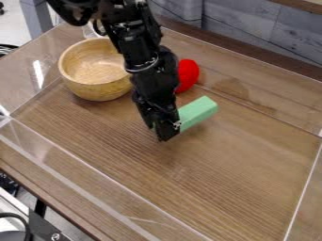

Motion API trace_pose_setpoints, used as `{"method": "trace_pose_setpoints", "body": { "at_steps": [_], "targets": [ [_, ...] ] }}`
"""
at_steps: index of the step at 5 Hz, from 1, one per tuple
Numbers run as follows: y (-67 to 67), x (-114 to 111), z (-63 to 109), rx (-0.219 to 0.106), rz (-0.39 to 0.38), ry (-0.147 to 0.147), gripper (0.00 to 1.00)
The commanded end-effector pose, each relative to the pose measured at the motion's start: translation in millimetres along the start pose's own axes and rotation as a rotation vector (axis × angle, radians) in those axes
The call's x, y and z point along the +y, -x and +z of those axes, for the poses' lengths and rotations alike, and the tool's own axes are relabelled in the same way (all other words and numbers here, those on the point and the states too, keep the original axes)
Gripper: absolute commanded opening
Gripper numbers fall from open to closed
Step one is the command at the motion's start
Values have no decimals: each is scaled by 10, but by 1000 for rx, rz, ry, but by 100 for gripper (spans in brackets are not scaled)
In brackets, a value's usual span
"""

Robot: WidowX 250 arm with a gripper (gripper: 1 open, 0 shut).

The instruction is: Put the green stick in the brown bowl

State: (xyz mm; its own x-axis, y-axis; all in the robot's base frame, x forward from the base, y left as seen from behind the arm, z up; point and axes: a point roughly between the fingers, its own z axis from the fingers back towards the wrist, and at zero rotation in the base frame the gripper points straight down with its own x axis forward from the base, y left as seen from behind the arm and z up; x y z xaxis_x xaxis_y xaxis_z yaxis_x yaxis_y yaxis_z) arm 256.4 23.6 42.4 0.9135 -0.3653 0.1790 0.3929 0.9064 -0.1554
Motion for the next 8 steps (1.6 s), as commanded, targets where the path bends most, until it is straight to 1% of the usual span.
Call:
{"method": "trace_pose_setpoints", "body": {
  "at_steps": [1, 5, 7, 8],
  "targets": [
    [-91, 79, 84, -37, -7, -27, 0],
    [-90, 79, 68, -41, -3, -23, 0],
    [-91, 79, 332, -73, 6, -40, 0],
    [-55, 184, 619, -100, 25, -58, 0]
  ]
}}
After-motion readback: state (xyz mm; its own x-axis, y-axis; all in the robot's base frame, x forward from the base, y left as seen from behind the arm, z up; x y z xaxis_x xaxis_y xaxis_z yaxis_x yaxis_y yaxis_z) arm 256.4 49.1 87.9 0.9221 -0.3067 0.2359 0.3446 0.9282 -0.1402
